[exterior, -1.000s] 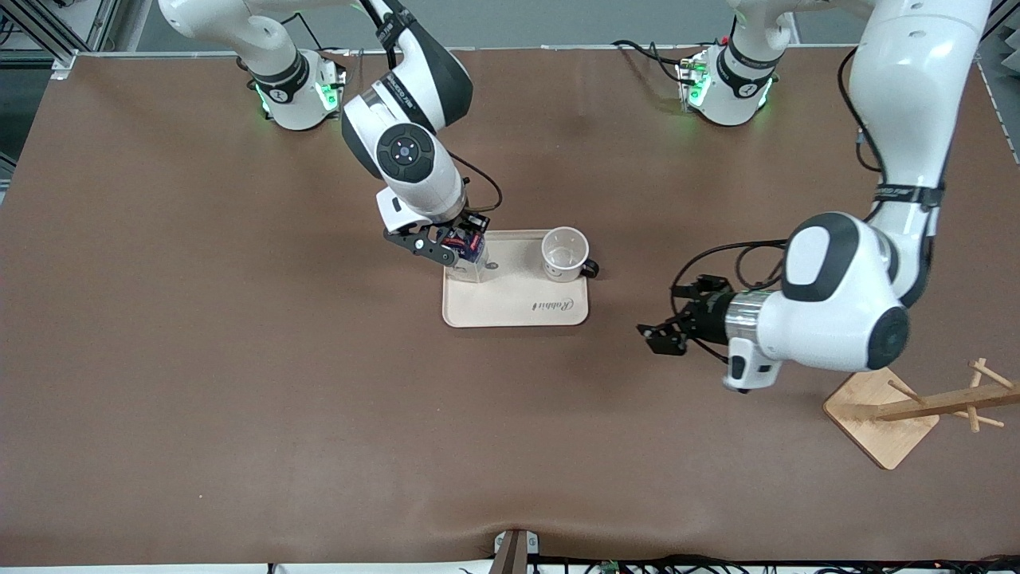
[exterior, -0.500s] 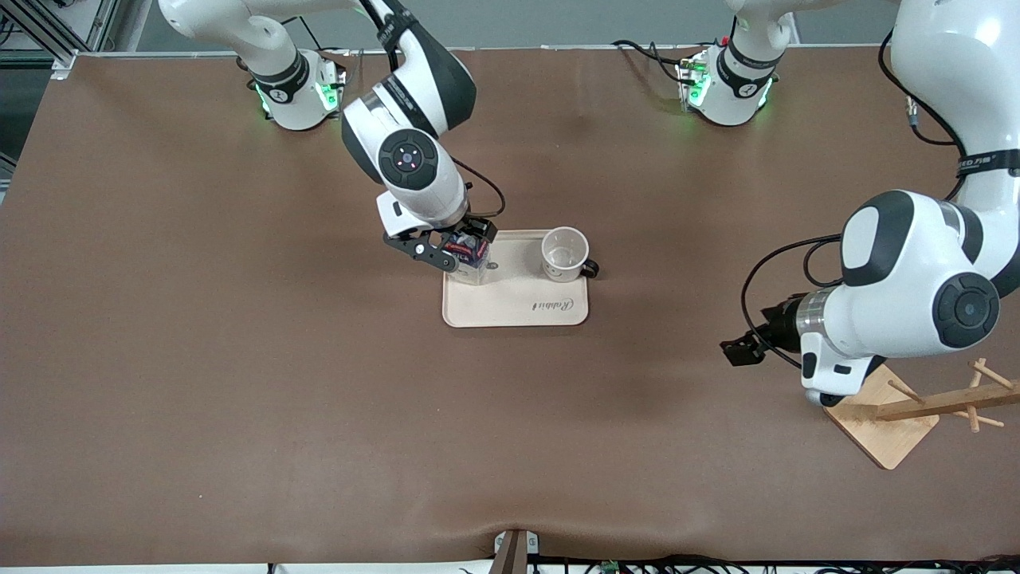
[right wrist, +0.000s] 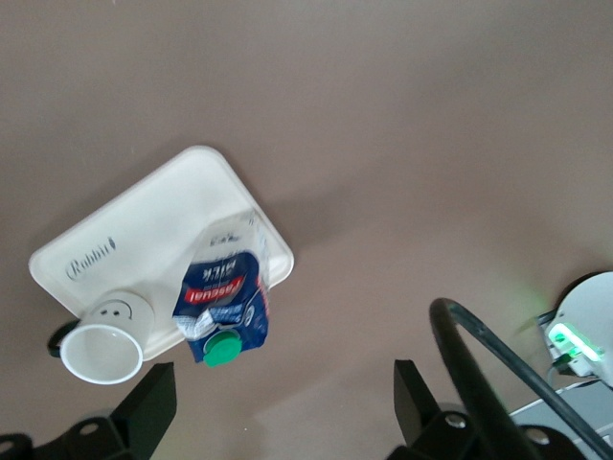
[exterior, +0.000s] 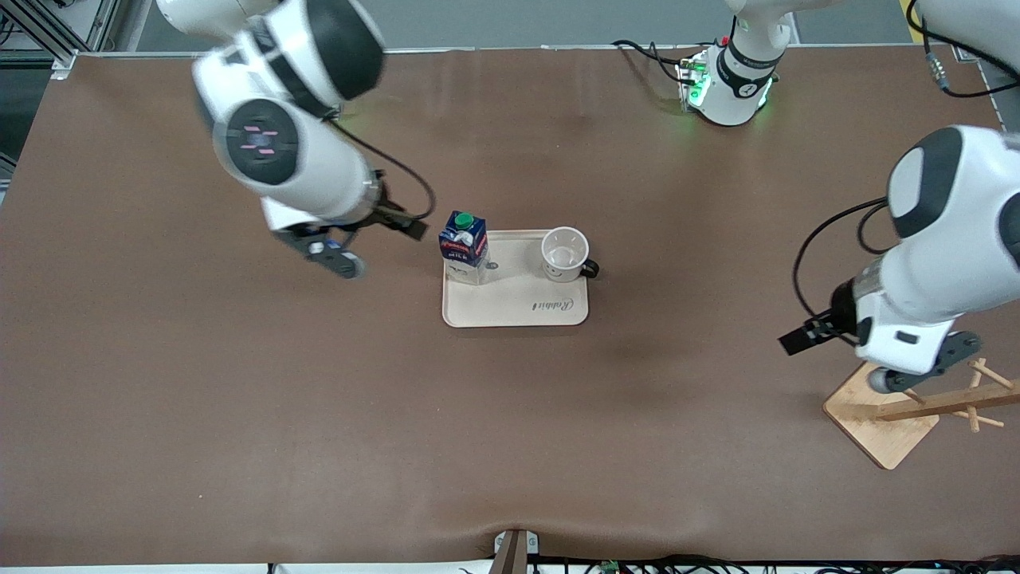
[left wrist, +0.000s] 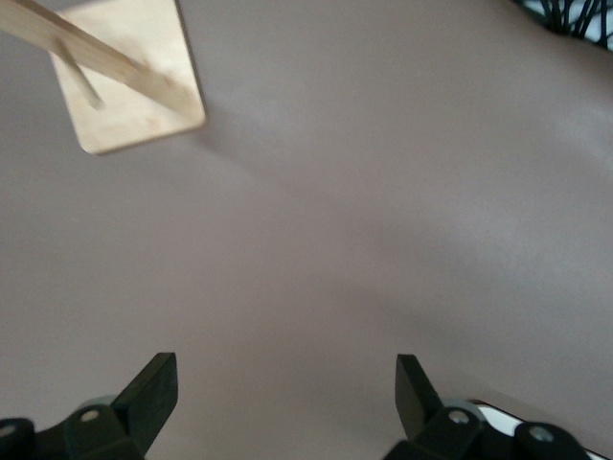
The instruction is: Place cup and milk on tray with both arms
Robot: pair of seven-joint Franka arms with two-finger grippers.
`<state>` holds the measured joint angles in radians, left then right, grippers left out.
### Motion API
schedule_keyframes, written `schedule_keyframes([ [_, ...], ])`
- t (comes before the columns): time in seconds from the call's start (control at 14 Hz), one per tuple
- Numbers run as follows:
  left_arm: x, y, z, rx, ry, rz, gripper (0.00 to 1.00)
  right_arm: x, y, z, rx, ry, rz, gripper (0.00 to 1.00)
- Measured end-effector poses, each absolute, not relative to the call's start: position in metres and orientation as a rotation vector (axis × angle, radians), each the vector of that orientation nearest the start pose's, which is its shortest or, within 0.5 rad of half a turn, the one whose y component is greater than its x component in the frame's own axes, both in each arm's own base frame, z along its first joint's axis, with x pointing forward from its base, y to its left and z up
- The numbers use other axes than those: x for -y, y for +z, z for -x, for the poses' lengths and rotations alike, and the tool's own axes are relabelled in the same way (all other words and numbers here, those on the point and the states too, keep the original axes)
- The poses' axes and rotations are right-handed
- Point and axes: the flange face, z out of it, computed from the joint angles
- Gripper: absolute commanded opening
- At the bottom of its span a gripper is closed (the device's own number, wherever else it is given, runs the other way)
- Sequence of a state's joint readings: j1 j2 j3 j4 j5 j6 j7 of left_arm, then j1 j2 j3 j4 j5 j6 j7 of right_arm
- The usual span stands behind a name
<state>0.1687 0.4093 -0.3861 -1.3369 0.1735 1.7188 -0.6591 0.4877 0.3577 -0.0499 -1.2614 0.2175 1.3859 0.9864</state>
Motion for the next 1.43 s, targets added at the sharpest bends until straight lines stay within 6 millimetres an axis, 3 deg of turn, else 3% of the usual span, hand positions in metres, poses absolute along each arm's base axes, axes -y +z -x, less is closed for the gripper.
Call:
schedule_keyframes([
  [0.21, 0.052, 0.536, -0.664, 0.711, -0.05, 3.032, 1.0, -0.206, 0.593, -0.582, -0.536, 0.34, 3.046, 1.0],
  [0.36, 0.052, 0.55, -0.655, 0.672, -0.047, 3.029, 1.0, -0.141, 0.616, -0.584, -0.348, 0.248, 3.11, 1.0],
  [0.57, 0.057, 0.574, -0.643, 0.534, -0.078, 3.047, 1.0, -0.023, 0.627, -0.589, -0.255, 0.139, 3.103, 1.0],
  [0.64, 0.056, 0.582, -0.639, 0.461, -0.087, 3.054, 1.0, 0.003, 0.623, -0.586, -0.264, 0.105, 3.112, 1.0],
  [0.79, 0.055, 0.599, -0.631, 0.35, -0.11, 3.058, 1.0, 0.018, 0.607, -0.572, -0.268, 0.065, 3.127, 1.0],
  [1.0, 0.049, 0.617, -0.613, 0.238, -0.068, 3.033, 1.0, 0.017, 0.592, -0.54, -0.244, 0.112, 3.127, 1.0],
  [1.43, 0.023, 0.643, -0.562, 0.252, -0.005, 3.071, 1.0, 0.031, 0.639, -0.535, -0.154, 0.0, 3.13, 1.0],
])
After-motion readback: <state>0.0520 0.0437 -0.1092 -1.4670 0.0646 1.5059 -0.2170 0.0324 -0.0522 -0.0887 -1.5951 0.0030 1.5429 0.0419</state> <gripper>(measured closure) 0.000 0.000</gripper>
